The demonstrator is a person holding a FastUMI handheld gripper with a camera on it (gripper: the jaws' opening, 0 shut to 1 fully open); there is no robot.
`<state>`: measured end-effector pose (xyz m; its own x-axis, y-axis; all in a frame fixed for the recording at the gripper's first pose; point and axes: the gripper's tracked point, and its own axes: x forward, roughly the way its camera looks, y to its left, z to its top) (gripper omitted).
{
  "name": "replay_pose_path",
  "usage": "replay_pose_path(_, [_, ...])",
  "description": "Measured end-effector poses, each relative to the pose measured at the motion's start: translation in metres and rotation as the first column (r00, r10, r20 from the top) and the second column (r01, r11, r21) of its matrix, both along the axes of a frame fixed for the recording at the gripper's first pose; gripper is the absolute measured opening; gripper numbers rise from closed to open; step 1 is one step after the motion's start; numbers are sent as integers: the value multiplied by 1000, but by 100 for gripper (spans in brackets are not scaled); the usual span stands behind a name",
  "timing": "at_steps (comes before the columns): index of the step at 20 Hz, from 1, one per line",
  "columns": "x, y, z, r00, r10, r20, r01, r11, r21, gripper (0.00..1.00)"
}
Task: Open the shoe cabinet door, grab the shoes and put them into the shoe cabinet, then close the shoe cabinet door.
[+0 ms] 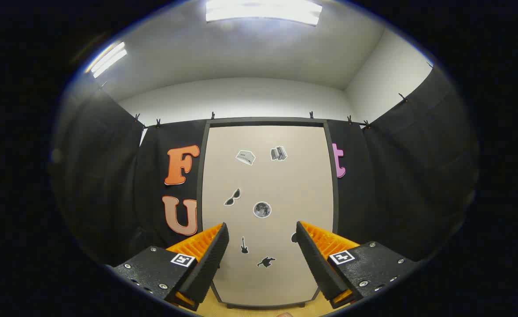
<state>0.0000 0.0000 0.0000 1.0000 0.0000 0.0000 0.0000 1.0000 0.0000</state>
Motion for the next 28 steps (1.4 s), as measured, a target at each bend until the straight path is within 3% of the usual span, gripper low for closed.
replay_pose_path(17, [-1,13,0,1000,18,-3,-18,1000,7,95])
replay_pose_path(28, [15,53,-42,992,77,-105,-73,997,37,95])
